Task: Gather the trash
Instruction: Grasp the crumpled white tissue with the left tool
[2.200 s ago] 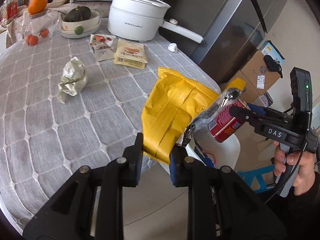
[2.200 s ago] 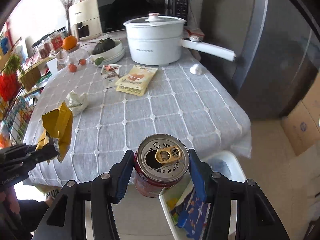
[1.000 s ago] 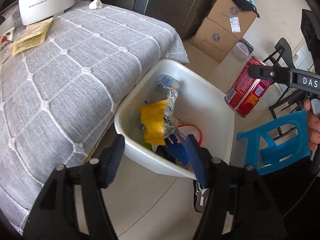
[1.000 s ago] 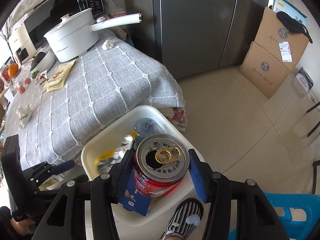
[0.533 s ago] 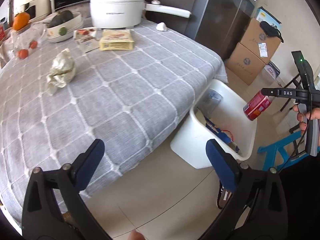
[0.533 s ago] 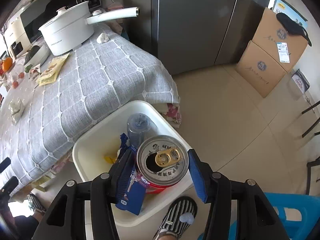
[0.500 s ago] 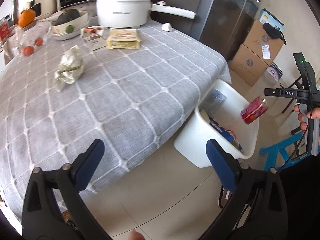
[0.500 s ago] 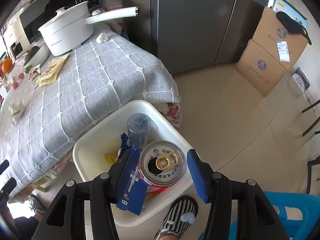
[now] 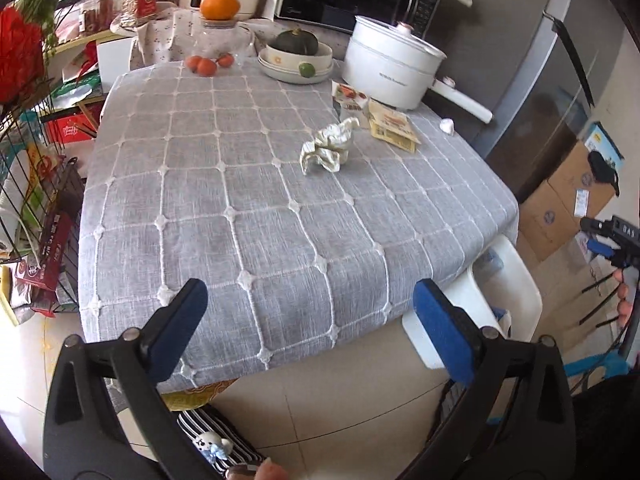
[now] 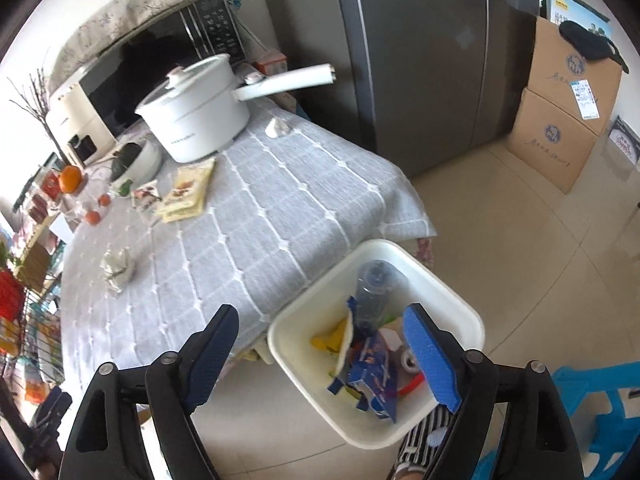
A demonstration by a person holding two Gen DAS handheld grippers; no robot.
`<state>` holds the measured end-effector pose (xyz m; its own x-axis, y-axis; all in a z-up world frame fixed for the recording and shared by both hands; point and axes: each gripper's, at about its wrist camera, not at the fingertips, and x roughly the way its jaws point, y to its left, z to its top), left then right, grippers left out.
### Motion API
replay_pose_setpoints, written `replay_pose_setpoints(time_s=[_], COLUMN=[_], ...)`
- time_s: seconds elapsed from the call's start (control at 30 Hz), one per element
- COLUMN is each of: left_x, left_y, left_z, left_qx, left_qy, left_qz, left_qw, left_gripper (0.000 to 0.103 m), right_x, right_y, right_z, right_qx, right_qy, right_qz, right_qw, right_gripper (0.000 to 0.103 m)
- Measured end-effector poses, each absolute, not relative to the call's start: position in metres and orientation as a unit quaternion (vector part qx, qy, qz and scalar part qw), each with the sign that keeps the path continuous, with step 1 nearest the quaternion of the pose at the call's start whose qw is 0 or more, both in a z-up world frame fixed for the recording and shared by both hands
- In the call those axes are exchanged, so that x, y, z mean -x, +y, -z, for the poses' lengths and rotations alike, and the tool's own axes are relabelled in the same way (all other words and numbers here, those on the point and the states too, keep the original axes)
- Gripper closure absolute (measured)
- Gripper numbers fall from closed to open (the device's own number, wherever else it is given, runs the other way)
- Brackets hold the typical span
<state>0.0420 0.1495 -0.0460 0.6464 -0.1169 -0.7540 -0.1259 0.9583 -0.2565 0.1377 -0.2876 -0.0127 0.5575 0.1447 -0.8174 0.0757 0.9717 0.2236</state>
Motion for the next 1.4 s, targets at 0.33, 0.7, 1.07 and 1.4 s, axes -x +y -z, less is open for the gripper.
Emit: replay_pose_setpoints(time_s=[0.33, 0.7, 1.07, 1.4], left_x=[-0.104, -0.198, -0.249, -0.252], left_y=[0.137, 0.121, 0.142, 0.145], left_z=[0.049, 0.066, 0.098, 0.101], left_qx=[0.149, 0.011, 0.124, 0.133], left_qy=[0.421, 0.456, 0.483, 0.487], left_qz=[-0.014, 0.021, 0.049, 0.046], left_qw=[0.895, 0.89, 0.865, 0.862], left_gripper=[0.001, 0.001, 0.033, 0.067], right_x=[-0.181, -0.249, -0.333, -0.384], right_y=[-0.236, -0.177, -0.11, -0.063], right_z=[0.007, 0.061, 0.088, 0.112], right_qx=[-0.121, -0.08, -0.044, -0.066], right_qy=[0.44, 0.471, 0.468, 0.468], right_qz=[-0.048, -0.066, -0.144, -0.167], right_qw=[0.889, 0.876, 0.871, 0.865], right_gripper=[0.014, 0.014, 0.014, 0.014])
